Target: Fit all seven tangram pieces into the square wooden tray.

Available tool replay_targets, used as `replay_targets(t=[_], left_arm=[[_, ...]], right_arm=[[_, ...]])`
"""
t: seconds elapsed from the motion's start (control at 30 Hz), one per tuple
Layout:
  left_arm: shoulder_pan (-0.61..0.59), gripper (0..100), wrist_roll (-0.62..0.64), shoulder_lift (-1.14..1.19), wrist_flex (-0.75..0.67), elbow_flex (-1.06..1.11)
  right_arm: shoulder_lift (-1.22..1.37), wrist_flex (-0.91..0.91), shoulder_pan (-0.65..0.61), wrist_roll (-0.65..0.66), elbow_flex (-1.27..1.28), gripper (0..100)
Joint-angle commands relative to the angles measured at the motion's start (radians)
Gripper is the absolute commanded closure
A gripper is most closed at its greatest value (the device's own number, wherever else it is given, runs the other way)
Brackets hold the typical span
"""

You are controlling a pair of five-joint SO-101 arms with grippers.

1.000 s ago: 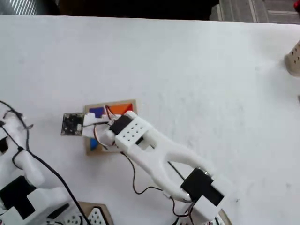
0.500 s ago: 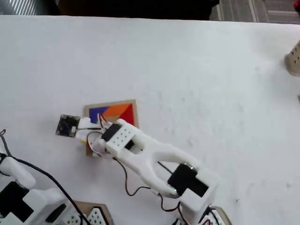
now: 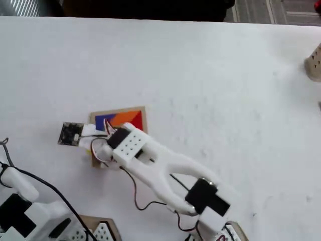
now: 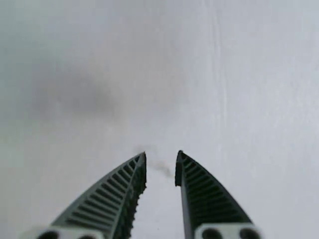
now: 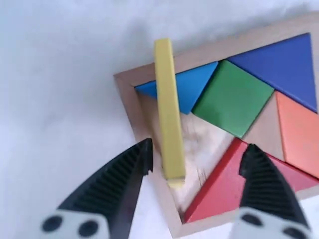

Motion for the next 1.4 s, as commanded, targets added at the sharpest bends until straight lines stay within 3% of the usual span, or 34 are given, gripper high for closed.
replay_targets(t=[0.0,0.23,0.4,0.5,0.67,0.77,0.97,1.13,1.37], left_arm=[[0.047,88,0.009,-0.004,0.026,-0.043],[0.077,88,0.005,-0.012,0.025,-0.02],[0.108,88,0.002,-0.042,0.026,0.012],[0.139,88,-0.018,-0.124,0.026,0.074],[0.251,88,-0.161,-0.323,0.02,0.212],[0.297,88,-0.206,-0.435,0.02,0.282],[0.306,88,-0.293,-0.575,0.034,0.351],[0.358,88,-0.367,-0.585,0.169,0.311],[0.553,88,-0.654,-0.593,0.244,0.387]], right_arm=[[-0.133,0.124,0.028,0.012,-0.094,70.3],[-0.404,0.337,0.077,0.011,-0.14,70.3],[-0.565,0.441,0.189,0.005,-0.095,70.7],[-0.619,0.438,0.251,0.005,0.009,77.8],[-0.679,0.404,0.361,0.005,0.147,98.1],[-0.714,0.404,0.437,0.003,0.23,96.9],[-0.845,0.285,0.716,-0.152,0.489,98.1],[-1.017,0.232,0.9,-0.193,0.694,98.1],[-1.245,-0.058,1.075,-0.186,1.03,98.1]])
